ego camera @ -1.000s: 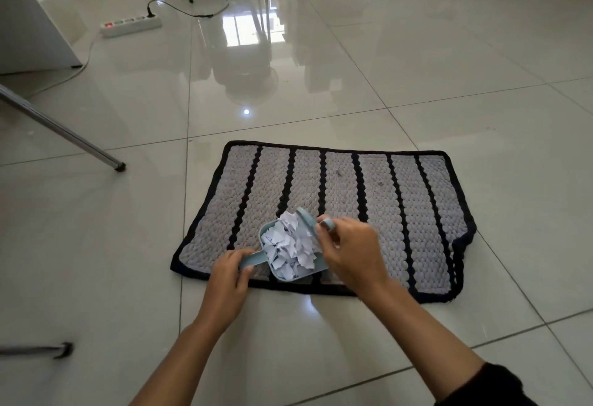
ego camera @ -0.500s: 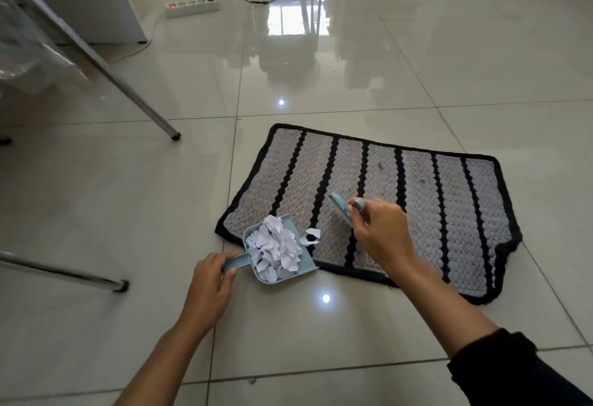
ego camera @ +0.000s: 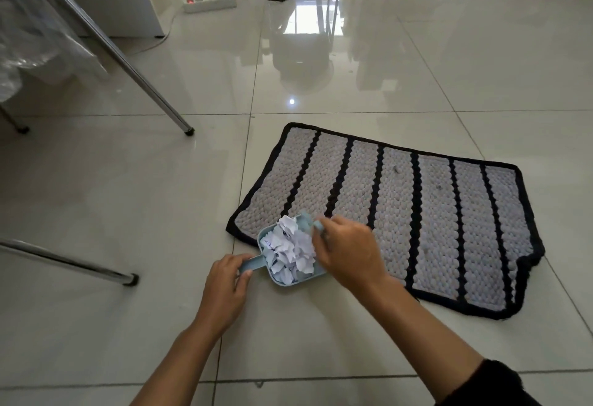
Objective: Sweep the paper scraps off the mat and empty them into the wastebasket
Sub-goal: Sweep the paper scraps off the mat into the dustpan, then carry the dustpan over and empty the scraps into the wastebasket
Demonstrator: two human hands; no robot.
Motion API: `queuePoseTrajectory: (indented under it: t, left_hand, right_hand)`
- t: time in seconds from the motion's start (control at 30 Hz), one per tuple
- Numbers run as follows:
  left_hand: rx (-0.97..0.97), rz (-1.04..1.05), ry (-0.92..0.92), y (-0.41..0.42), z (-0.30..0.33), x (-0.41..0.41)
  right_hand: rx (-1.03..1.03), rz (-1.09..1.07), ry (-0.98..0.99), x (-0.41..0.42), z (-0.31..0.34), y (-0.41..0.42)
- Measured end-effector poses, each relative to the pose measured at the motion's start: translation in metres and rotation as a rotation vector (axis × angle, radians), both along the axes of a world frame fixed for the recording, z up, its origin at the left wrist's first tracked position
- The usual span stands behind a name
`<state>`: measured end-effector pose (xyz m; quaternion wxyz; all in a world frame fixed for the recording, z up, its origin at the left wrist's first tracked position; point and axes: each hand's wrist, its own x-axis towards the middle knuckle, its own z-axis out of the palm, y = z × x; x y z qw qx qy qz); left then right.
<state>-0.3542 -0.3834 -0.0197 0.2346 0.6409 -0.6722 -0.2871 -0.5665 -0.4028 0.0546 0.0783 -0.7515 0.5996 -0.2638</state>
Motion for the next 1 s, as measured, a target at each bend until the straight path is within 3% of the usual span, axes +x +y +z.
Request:
queuePoseTrajectory:
  t: [0.13, 0.5, 1.0]
  left_hand:
    - [-0.025, 0.001, 0.015, 0.001, 0.001, 0.003]
    - [-0.078, 0.045, 0.053, 0.007, 0.005, 0.003]
    - [-0.196, 0.336, 0.054, 0.084, 0.064, 0.07]
  right_hand:
    - [-0.012, -0.063, 0.067, -0.012, -0.006, -0.008]
    - [-0.007, 0.093, 0.037, 0.019, -0.03, 0.029]
    - [-0.118, 0.365, 0.059, 0.089, 0.02, 0.057]
